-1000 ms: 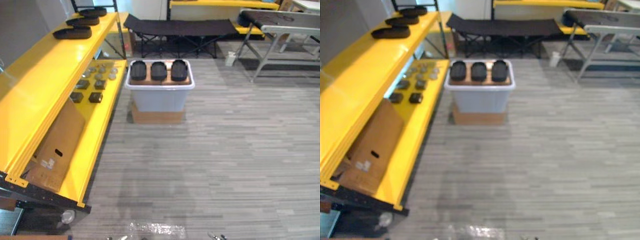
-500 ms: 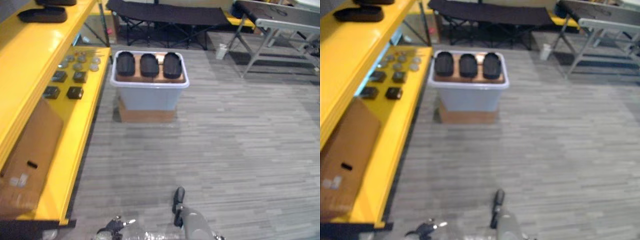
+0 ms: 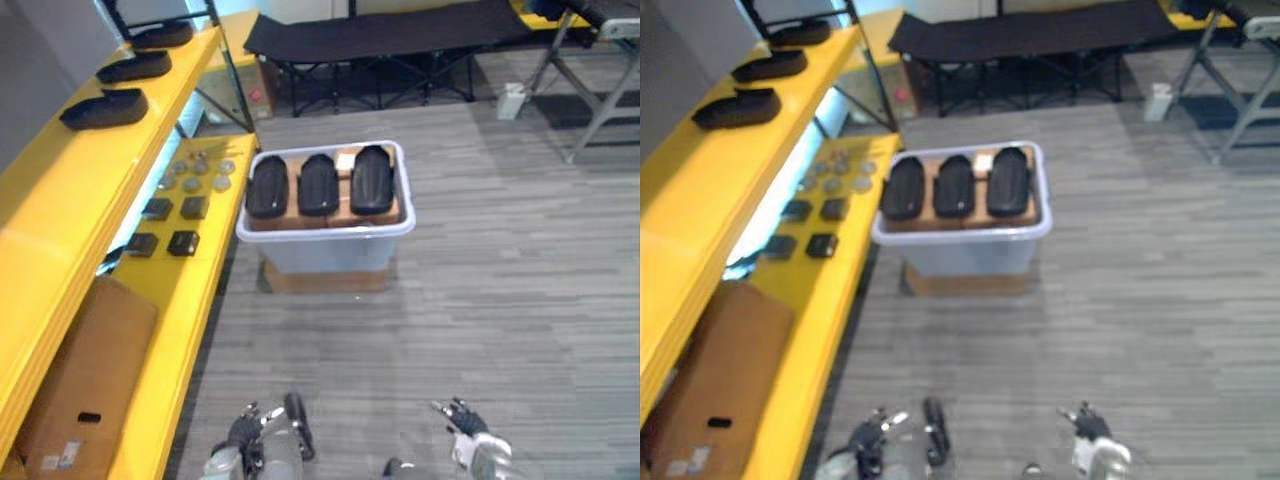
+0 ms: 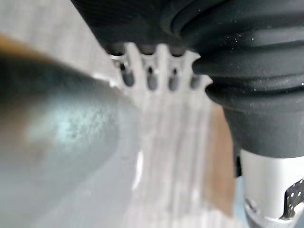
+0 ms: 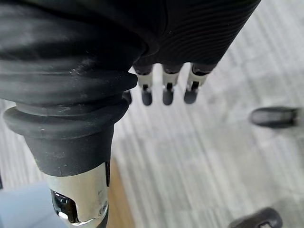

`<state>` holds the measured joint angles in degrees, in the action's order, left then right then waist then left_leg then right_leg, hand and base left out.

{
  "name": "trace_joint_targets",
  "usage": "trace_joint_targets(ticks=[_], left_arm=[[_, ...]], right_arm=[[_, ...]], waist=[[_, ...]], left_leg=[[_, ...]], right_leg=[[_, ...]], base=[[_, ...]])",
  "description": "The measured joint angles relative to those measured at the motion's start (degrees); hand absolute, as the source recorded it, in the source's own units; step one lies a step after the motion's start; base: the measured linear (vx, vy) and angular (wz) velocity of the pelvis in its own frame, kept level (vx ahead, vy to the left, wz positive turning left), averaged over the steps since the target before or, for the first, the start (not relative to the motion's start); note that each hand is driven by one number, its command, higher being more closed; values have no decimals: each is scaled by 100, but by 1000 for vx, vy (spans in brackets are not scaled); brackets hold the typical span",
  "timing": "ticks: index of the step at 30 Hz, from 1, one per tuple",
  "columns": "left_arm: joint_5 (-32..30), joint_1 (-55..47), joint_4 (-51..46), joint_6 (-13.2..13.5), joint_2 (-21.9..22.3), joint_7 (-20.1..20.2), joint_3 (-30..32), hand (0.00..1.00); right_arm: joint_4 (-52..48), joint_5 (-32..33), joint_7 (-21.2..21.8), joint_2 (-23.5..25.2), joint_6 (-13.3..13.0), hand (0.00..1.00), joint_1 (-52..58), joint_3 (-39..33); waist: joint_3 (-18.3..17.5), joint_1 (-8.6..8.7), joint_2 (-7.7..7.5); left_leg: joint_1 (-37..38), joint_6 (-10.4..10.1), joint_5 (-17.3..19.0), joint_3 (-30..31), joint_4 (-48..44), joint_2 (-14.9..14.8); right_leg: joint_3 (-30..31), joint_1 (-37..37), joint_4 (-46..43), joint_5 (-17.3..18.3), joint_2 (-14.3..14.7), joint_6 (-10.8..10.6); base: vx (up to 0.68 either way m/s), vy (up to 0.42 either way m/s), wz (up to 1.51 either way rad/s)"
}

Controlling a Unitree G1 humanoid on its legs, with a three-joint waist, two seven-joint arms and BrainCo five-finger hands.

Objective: Walk over and take plastic housings, then place them on the shelf

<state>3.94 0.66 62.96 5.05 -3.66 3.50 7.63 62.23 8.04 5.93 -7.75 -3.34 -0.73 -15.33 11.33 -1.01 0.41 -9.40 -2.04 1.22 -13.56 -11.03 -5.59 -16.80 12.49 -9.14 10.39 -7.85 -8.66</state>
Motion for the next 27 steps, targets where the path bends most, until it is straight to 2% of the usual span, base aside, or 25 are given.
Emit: trace_joint_targets(ticks=[1,2,3,4,5,6,7,9,11,13,14,15,16,17,18,19,20,21,22,23,24,25,26,27], left_arm=[[0,0,22,-7,-16,0,-4,0],[-1,-3,44,-24,-72,-8,-62,0],[-3,40,105,-39,-257,-16,-291,0],[2,67,134,-68,-329,-26,-405,0],[1,62,127,-99,-391,-55,-473,0],[5,65,112,-139,-416,-87,-562,0],[18,88,102,-142,-428,-103,-615,0],[22,154,67,-138,-396,-131,-626,0],[64,159,20,-130,-377,-237,-628,0],[102,52,20,-102,-380,-333,-630,0],[297,-54,9,-21,-449,-348,-579,0],[315,-111,98,6,-186,-426,-544,0],[340,-179,107,45,-35,-433,-541,0],[414,-219,122,85,240,-458,-498,0],[477,-215,118,110,268,-459,-463,0],[519,-211,116,120,265,-477,-376,0],[613,-212,111,156,263,-540,-314,0],[724,-257,111,215,187,-641,-307,0],[744,-259,105,223,187,-653,-301,0],[752,-277,79,243,195,-755,-253,0],[751,-283,68,249,219,-854,-248,0],[747,-288,68,259,241,-917,-248,0],[745,-276,74,260,224,-978,-283,0],[735,-265,73,261,156,-999,-333,0]], right_arm=[[1,-19,5,26,0,0,16,70],[1,-88,24,144,1,0,44,124],[1,-105,30,293,9,0,100,242],[1,-109,34,357,15,0,134,309],[-2,-130,36,409,26,0,165,451],[-71,-205,38,419,26,0,138,660],[-156,-215,42,419,10,0,98,819],[-519,-242,43,412,-11,0,11,1133],[-933,-427,45,413,-31,0,-55,1466],[-1339,-597,45,436,-53,0,-62,1823],[-1498,-700,56,490,-98,0,-29,2085],[-1520,-791,70,337,-137,0,-68,2296],[-1578,-828,72,261,-152,0,-45,2371],[-1657,-888,71,102,-158,0,-44,2495],[-1717,-944,66,55,-157,0,-41,2588],[-1791,-981,63,57,-151,0,-14,2628],[-2144,-1078,48,45,-157,0,111,2771],[-2705,-1105,27,38,-216,0,251,2971],[-2763,-1105,24,38,-232,0,266,2985],[-3298,-1105,12,33,-361,0,337,3105],[-3690,-1110,1,8,-470,0,316,3237],[-3859,-1113,-10,-7,-544,0,306,3286],[-4190,-1118,-45,11,-593,0,277,3338],[-4311,-1118,-76,66,-603,0,242,3351]], waist=[[4,8,-32],[13,2,-113],[26,72,-209],[26,77,-283],[22,51,-335],[18,52,-324],[16,66,-320],[19,59,-269],[45,32,-215],[-5,-2,-297],[-108,-42,-481],[-185,-87,0],[-281,-84,87],[-382,-58,358],[-379,-16,405],[-361,13,376],[-322,15,296],[-298,-34,224],[-300,-36,222],[-298,-51,213],[-300,-49,219],[-314,-48,244],[-318,-36,250],[-265,-36,124]], left_leg=[[166,46,35,-91,84,-6],[441,112,95,-156,185,-3],[629,152,204,-138,136,12],[772,156,214,-118,182,36],[1010,154,215,-95,314,51],[1250,143,222,-22,483,14],[1307,131,229,87,526,2],[1347,-40,338,234,546,-89],[1349,-266,483,353,451,-256],[1474,-583,687,395,350,-383],[1609,-828,845,434,304,-410],[1659,-980,852,507,246,-867],[1606,-1026,820,497,223,-992],[1503,-1058,760,563,92,-1196],[1267,-1017,558,705,-247,-1224],[1121,-1018,411,727,-453,-1213],[917,-1007,56,647,-784,-1193],[783,-992,26,228,-929,-1229],[772,-972,38,174,-925,-1232],[702,-893,119,-259,-681,-1152],[720,-858,95,-402,-127,-953],[755,-853,38,-435,183,-886],[915,-812,131,-519,576,-841],[992,-785,70,-559,694,-746]], right_leg=[[47,-313,-746,39,-125,-101],[208,-1018,-2374,-57,-397,-393],[343,-1477,-3436,-48,-573,-462],[299,-1587,-3680,42,-654,-484],[163,-1657,-3674,175,-739,-329],[-90,-1656,-3194,309,-757,-110],[-178,-1672,-2675,335,-753,-62],[-114,-1868,-1572,259,-775,-75],[106,-2079,-903,-50,-849,-89],[308,-2110,-471,-759,-950,-51],[323,-2071,-426,-1314,-1043,-194],[178,-2008,-669,-1163,-684,-19],[115,-1993,-648,-979,-567,34],[-58,-1956,-704,-788,-417,129],[-212,-1874,-803,-606,-445,169],[-292,-1793,-796,-577,-480,187],[-458,-1557,-604,-563,-526,204],[-589,-1307,-248,-657,-523,249],[-597,-1291,-216,-668,-517,248],[-655,-1213,58,-781,-494,230],[-653,-1212,222,-909,-450,202],[-648,-1207,311,-983,-383,182],[-643,-1159,494,-1091,-280,127],[-641,-1100,594,-1146,-295,89]], base=[[539,254,-36],[477,235,-18],[488,211,1],[347,74,28],[335,30,33],[370,-12,43],[390,-73,54],[313,-173,53],[301,-293,31],[284,-370,21],[281,-458,13],[268,-429,13],[249,-337,16],[246,-286,42],[223,-285,56],[157,-282,75],[169,-310,64],[140,-251,47],[131,-166,23],[103,-3,-3],[132,15,-9],[138,98,-16],[115,95,-8],[109,104,-4]])
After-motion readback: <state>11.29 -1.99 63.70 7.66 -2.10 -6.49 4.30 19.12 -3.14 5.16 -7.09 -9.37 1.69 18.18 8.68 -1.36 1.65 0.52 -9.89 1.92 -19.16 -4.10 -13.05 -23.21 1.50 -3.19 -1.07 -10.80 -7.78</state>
